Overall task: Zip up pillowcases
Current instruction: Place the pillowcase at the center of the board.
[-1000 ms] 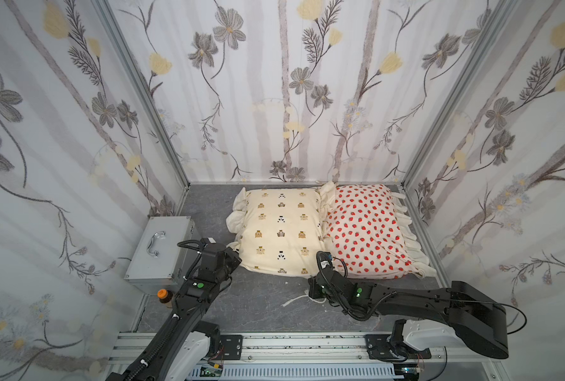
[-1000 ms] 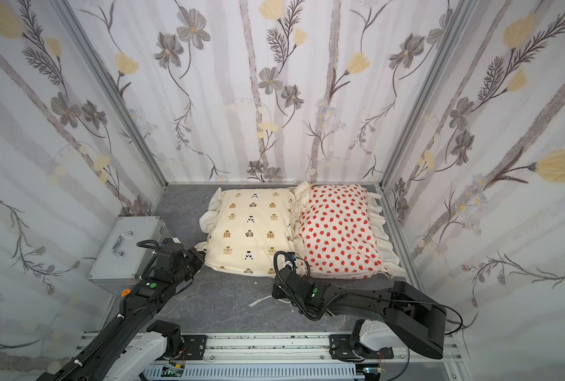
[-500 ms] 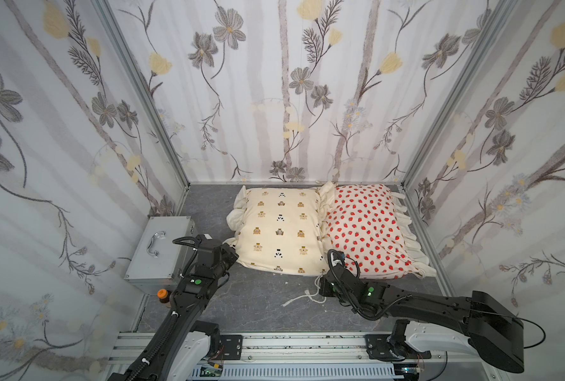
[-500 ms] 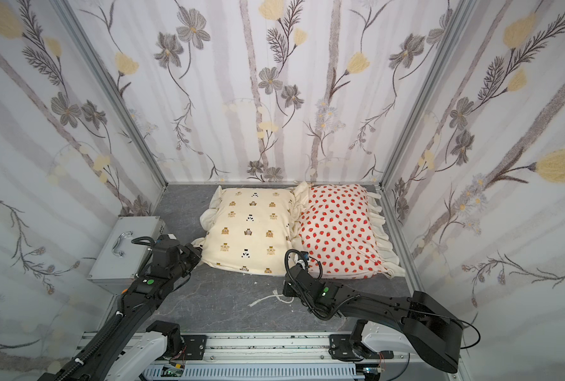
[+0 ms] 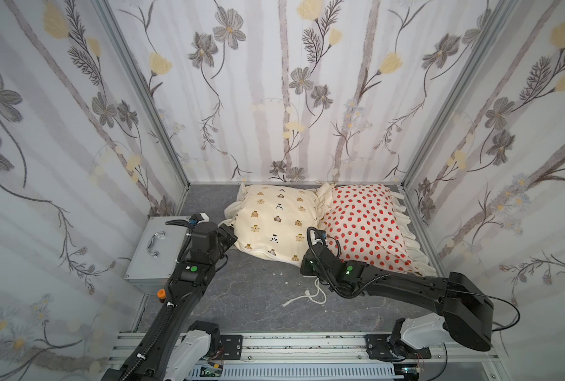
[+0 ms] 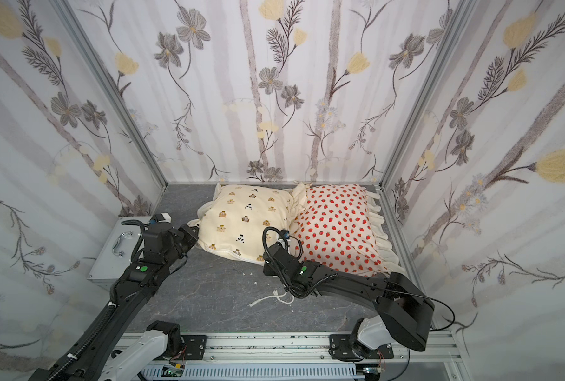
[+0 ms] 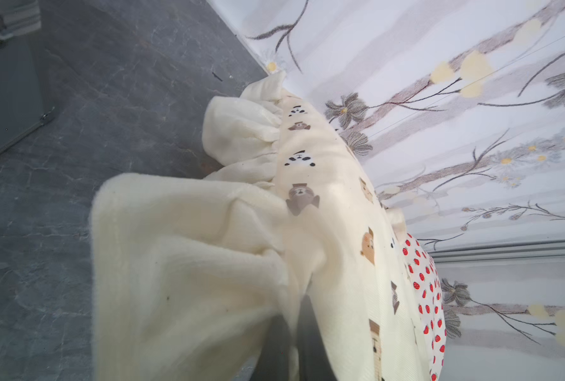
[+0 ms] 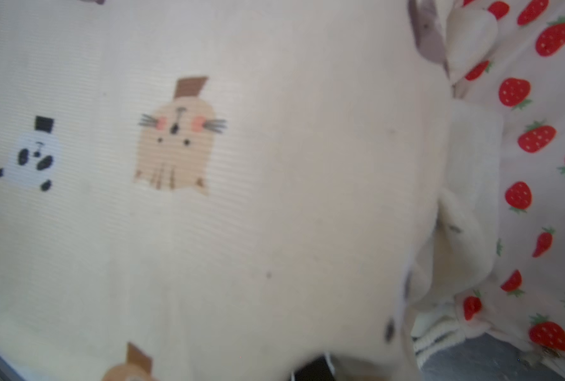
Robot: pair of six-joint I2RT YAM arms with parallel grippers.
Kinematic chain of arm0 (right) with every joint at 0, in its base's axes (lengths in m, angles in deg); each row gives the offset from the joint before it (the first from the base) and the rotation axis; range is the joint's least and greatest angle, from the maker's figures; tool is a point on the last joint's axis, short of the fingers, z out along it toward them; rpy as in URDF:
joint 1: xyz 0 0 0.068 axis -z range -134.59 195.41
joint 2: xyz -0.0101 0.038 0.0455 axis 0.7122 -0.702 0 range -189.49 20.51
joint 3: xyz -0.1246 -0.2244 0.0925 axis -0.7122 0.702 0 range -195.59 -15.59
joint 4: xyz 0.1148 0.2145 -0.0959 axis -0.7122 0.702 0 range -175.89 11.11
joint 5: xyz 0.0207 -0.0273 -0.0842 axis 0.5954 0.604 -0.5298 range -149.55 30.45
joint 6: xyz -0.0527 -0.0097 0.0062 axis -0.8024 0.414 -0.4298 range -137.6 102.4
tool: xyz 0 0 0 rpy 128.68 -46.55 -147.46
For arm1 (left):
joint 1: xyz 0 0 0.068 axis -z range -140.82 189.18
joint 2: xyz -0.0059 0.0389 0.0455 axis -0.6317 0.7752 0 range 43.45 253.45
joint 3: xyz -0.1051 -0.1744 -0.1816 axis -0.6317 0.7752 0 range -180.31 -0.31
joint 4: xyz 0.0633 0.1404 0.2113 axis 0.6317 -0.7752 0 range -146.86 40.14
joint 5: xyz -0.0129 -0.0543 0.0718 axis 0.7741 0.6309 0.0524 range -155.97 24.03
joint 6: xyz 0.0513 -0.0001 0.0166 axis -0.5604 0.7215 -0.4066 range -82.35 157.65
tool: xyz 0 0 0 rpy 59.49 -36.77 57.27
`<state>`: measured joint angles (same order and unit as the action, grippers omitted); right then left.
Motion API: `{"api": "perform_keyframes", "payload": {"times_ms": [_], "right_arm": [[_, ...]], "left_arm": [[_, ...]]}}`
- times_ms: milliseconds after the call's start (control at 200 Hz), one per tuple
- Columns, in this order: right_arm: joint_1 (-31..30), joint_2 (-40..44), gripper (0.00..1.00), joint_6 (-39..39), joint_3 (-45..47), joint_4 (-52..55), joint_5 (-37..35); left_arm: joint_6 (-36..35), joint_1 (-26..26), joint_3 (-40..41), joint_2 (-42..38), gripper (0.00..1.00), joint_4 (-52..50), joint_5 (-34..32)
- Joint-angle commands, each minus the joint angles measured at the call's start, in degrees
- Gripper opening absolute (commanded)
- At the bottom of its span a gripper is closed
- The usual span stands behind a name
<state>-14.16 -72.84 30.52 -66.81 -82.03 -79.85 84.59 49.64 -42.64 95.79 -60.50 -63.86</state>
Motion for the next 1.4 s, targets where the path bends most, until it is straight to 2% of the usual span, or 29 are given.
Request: {"api": "perform_keyframes", "payload": {"times_ms": [0,165,260,390,515,610,704,854,1014,1169,1299,1394], "right_arm": [[-0.11,-4.53,0.0,-3.78,-6.38,-2.13,-2.93],[1.1,-10.36,0.0,-7.07,-14.9,-2.15,-4.47],[2.01,-13.32,0.0,-8.7,-18.82,-2.36,-4.93],[2.89,-17.03,0.0,-10.3,-23.64,-2.52,-4.32],[3.06,-20.45,0.0,-12.34,-28.12,-2.23,-4.17],[3.1,-21.7,0.0,-13.14,-29.7,-2.34,-2.92],[3.06,-21.21,0.0,-13.63,-29.35,-3.02,-3.3],[2.65,-20.61,0.0,-15.75,-28.63,-8.36,0.22],[2.45,-24.21,0.0,-16.95,-33.03,-8.09,0.4],[3.09,-25.46,0.0,-18.24,-35.15,-7.94,0.25],[4.79,-27.41,0.0,-18.41,-36.64,-9.11,3.52],[4.6,-28.77,0.0,-19.36,-38.57,-7.27,3.08]], "left_arm": [[-3.31,-0.13,-4.21,1.8,0.0,2.04,-2.45],[-5.1,-2.29,-8.75,5.31,0.0,0.51,-2.17],[-4.99,-3.24,-9.44,7.22,0.0,0.16,-1.88],[-5.41,-4.4,-8.42,8.33,0.0,0.7,-4.95],[-6.56,-6.17,-10.72,12.05,0.0,-0.89,-3.86],[-6.79,-6.5,-10.66,10.36,0.0,-1.79,-7.33],[-6.38,-6.5,-7.76,7.24,0.0,3.86,-6.08],[-7.22,-6.61,-11.79,6.14,0.0,-1.03,-4.85],[-7.11,-6.79,-7.17,1.39,0.0,-1.31,-7.61],[-7.8,-7.38,-6.43,1.89,0.0,-1.84,-7.93],[-8.0,-7.6,-7.58,6.09,0.0,-0.76,-8.05],[-8.5,-7.65,-7.47,8.6,0.0,0.35,-8.08]]}}
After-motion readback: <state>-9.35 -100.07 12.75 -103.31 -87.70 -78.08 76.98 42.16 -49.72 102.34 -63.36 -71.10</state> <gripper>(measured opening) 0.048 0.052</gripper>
